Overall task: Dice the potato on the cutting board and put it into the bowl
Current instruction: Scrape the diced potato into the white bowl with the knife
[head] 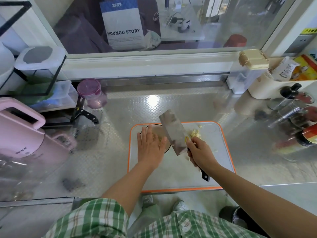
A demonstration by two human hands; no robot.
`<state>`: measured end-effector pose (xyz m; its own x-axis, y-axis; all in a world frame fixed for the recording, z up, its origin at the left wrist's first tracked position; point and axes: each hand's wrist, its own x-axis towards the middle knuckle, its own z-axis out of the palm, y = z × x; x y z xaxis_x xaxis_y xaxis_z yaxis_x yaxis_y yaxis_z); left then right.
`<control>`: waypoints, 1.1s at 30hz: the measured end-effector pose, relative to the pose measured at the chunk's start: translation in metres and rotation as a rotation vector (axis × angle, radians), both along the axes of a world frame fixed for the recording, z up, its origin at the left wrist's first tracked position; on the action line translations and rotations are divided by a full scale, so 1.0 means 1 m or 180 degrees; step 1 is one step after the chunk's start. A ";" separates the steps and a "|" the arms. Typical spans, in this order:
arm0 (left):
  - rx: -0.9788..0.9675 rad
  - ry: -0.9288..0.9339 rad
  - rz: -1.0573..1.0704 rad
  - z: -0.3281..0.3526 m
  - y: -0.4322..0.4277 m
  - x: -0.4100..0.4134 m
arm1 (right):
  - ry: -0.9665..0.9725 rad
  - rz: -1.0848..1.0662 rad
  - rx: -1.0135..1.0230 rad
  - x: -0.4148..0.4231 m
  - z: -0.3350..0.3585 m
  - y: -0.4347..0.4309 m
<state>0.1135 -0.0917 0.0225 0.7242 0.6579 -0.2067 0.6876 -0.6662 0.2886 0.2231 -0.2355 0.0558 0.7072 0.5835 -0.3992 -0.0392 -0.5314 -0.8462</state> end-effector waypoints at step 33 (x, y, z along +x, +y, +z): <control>-0.0452 -0.1044 0.0151 0.006 0.006 0.007 | 0.0433 -0.0689 0.0185 0.011 0.006 -0.008</control>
